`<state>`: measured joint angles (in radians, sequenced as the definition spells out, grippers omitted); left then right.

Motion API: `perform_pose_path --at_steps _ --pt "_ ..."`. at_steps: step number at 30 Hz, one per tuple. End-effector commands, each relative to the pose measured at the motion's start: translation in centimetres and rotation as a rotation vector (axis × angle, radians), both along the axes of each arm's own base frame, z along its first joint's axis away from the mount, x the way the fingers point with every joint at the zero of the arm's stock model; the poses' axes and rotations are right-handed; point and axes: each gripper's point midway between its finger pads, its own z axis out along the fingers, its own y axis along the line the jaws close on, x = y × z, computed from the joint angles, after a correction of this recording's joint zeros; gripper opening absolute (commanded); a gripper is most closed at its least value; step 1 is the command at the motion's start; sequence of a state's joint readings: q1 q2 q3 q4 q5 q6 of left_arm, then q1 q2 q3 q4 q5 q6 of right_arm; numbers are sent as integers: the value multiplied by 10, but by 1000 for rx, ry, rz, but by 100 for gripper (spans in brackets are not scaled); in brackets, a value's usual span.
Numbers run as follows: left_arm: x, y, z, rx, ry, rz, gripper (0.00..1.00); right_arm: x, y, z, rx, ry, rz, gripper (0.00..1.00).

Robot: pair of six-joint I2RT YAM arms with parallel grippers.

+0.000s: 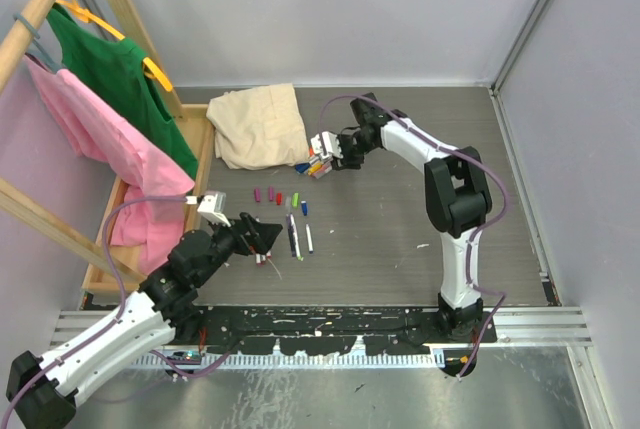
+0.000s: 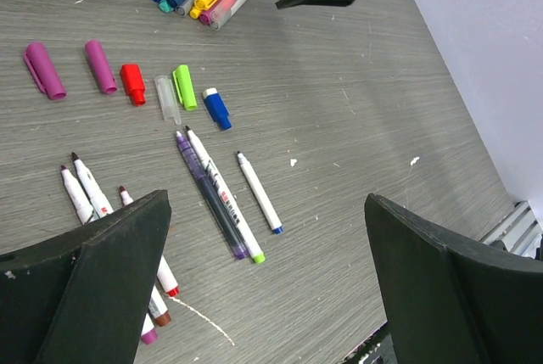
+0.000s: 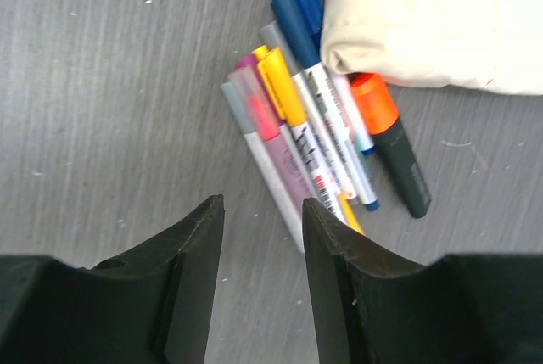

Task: Open the pen caps
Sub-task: Pick up the pen from the center of the board.

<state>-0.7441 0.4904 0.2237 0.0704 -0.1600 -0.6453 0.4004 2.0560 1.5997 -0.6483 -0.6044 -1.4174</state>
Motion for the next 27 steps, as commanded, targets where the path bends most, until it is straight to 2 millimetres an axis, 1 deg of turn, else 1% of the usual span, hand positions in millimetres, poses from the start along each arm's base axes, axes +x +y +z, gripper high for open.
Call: perform_pose_path --at_steps 1,6,9,15,21,24,27 --pt "2 -2 15 -49 -41 3 98 16 15 10 20 -70 77 47" --pt "3 -2 13 -46 -37 4 98 21 17 -4 -16 -50 88 44" --pt "2 -3 13 -48 -35 -1 98 25 19 -9 -28 -42 83 40" --pt "2 -3 12 -46 -31 0 98 29 22 -20 -51 -28 81 35" --pt "2 -2 12 -48 -34 6 98 25 19 -28 -77 -7 82 28" --pt "2 -2 12 -46 -35 6 98 21 14 -30 -98 -11 83 24" --pt "2 -2 12 -46 -34 5 98 16 6 -33 -129 -8 85 22"
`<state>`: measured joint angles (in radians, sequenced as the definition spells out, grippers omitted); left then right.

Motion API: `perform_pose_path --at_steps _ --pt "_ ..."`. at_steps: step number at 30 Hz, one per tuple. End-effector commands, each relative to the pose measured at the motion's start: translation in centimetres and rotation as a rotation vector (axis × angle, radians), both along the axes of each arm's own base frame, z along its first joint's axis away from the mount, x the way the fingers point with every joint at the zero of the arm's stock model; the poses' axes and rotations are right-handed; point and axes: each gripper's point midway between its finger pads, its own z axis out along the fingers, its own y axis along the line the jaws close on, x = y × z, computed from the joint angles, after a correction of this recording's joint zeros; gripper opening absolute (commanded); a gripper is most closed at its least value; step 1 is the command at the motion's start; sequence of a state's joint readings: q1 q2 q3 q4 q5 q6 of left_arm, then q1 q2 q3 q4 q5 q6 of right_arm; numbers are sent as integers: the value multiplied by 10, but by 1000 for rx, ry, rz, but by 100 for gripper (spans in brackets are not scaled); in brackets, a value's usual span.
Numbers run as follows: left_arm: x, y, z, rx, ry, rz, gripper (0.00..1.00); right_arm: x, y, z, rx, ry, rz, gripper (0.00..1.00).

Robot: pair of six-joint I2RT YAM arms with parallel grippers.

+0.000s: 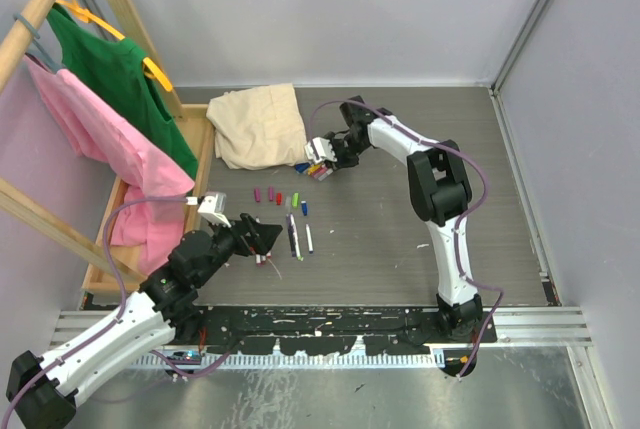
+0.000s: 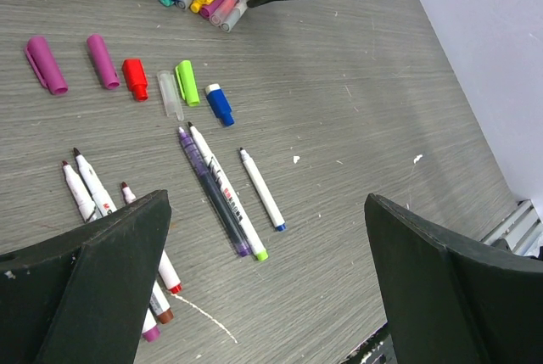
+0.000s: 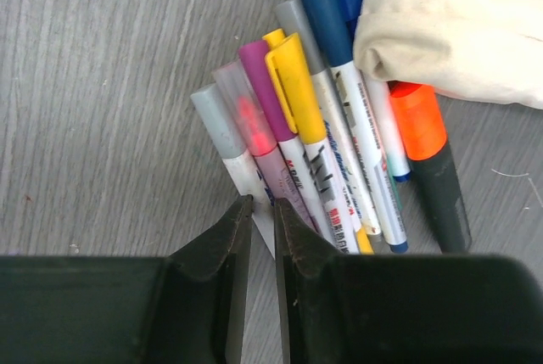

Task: Open the pen caps
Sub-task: Pick up the pen from the center of the board.

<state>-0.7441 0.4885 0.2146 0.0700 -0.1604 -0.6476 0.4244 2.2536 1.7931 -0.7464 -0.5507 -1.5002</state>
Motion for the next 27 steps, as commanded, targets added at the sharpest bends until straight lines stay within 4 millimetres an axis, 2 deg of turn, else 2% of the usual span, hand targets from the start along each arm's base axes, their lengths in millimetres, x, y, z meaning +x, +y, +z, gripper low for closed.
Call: perform_pose_path --at_steps 1,18,27 --pt "3 -2 16 -49 -41 4 98 -5 -7 8 -42 -28 19 22" --pt "3 -2 17 -54 -45 4 98 -26 -24 2 -78 25 27 27" --pt "2 -5 19 -60 -47 -8 98 -45 -39 -9 -150 123 5 34"
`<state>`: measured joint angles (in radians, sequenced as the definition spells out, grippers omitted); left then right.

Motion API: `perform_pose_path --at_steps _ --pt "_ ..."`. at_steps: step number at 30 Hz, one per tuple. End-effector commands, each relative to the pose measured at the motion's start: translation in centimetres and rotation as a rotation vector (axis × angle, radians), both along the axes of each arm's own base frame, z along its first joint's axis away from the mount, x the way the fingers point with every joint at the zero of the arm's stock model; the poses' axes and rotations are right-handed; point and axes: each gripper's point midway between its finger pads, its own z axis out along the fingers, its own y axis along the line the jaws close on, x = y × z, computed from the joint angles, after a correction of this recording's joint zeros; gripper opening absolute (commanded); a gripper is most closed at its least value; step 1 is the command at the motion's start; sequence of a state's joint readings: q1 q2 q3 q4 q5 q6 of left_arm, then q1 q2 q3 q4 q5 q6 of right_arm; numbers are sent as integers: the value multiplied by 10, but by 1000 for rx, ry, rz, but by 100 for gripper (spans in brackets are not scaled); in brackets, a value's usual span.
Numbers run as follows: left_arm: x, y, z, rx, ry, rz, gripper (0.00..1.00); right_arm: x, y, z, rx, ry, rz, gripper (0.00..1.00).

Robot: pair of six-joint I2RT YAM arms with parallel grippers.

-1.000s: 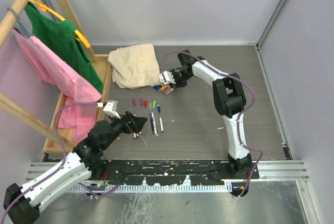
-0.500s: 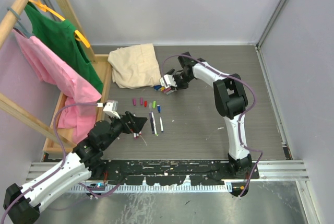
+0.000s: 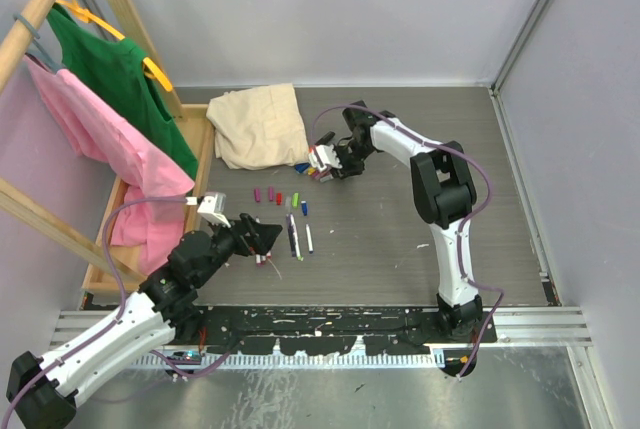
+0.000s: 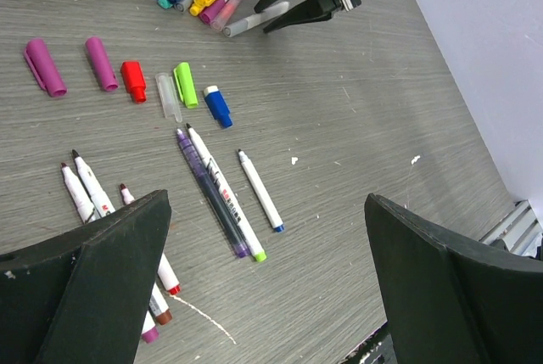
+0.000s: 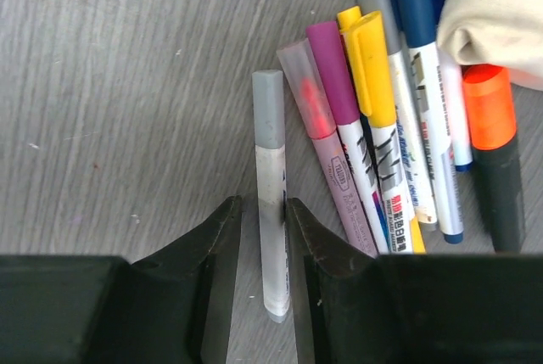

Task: Open the pen caps
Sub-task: Pick up the pen from the center of the board.

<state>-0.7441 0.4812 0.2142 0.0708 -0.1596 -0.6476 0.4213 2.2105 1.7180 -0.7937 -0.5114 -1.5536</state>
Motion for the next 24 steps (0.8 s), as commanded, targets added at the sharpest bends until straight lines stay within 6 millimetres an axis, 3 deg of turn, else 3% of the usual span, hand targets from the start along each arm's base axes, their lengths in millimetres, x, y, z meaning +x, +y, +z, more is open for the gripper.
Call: perform_pose_path --at_steps 1,13,19,24 --pt "3 -5 17 -56 -41 -8 98 -26 -23 -3 -99 112 -37 34" --pt "3 -7 20 -62 -44 -16 98 -33 -47 -32 -271 178 -146 33" --pt "2 -9 19 -67 -40 -25 98 -33 -52 -45 -296 180 -212 15" --pt "-1 -15 23 -90 -46 -58 98 -42 -47 -39 -238 208 -273 2"
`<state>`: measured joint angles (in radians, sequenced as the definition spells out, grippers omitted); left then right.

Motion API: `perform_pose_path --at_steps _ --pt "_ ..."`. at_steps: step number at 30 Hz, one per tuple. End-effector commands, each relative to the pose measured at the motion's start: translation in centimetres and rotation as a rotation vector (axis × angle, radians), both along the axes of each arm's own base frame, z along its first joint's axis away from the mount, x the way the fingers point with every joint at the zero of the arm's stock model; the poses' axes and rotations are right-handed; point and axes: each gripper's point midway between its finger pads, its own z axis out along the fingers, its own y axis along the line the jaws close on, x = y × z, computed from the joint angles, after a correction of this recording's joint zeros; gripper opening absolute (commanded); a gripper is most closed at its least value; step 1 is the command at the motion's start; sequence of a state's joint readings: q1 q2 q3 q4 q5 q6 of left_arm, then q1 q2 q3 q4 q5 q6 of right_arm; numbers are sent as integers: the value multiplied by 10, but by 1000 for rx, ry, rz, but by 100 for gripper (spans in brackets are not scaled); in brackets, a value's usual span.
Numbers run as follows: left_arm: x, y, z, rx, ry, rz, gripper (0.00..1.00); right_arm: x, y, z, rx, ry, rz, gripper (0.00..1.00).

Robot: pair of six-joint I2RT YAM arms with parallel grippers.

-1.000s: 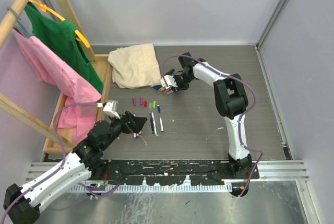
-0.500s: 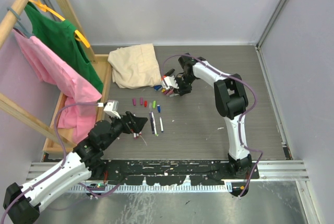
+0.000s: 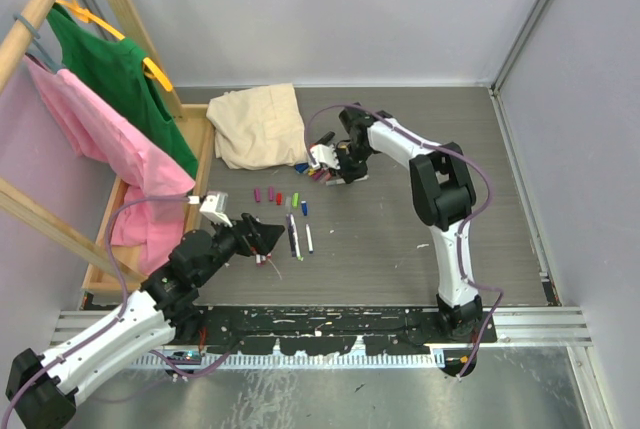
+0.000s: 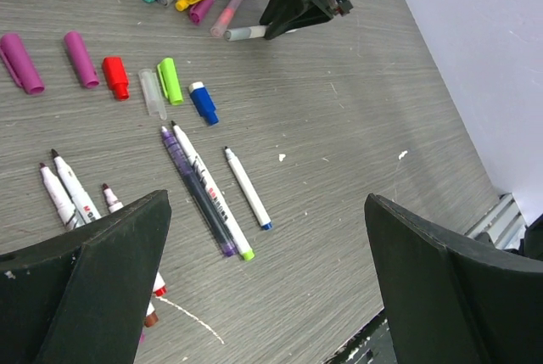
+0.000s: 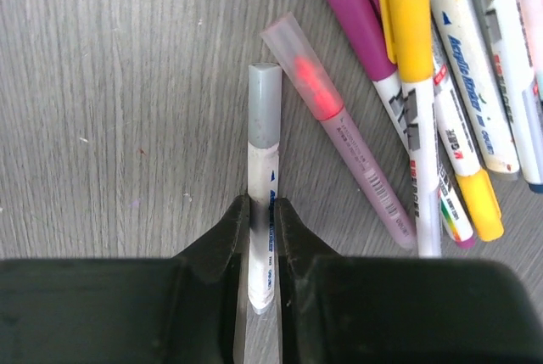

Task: Open the pen caps
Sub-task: Pick up the pen from the center of the board.

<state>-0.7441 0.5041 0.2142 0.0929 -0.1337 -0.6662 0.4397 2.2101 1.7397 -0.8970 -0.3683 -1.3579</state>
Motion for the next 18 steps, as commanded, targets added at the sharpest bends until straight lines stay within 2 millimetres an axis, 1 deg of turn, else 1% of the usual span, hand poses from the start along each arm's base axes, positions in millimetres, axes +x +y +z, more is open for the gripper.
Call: perform_pose_path --at_steps 1,4,8,13,18 --pt "0 -11 24 -78 -63 -42 98 -25 -22 -32 -66 88 -112 1" --pt "-2 -16 28 -98 -75 -70 98 -25 -20 -19 -3 65 -174 1" --pt "-5 -27 37 -139 -108 -125 98 -29 -12 9 139 55 -224 1" --pt "-10 -43 61 -199 -176 -214 98 -39 -9 45 316 68 -278 1" --pt "-4 -60 79 -234 -208 -264 99 -48 -8 83 447 96 -314 1"
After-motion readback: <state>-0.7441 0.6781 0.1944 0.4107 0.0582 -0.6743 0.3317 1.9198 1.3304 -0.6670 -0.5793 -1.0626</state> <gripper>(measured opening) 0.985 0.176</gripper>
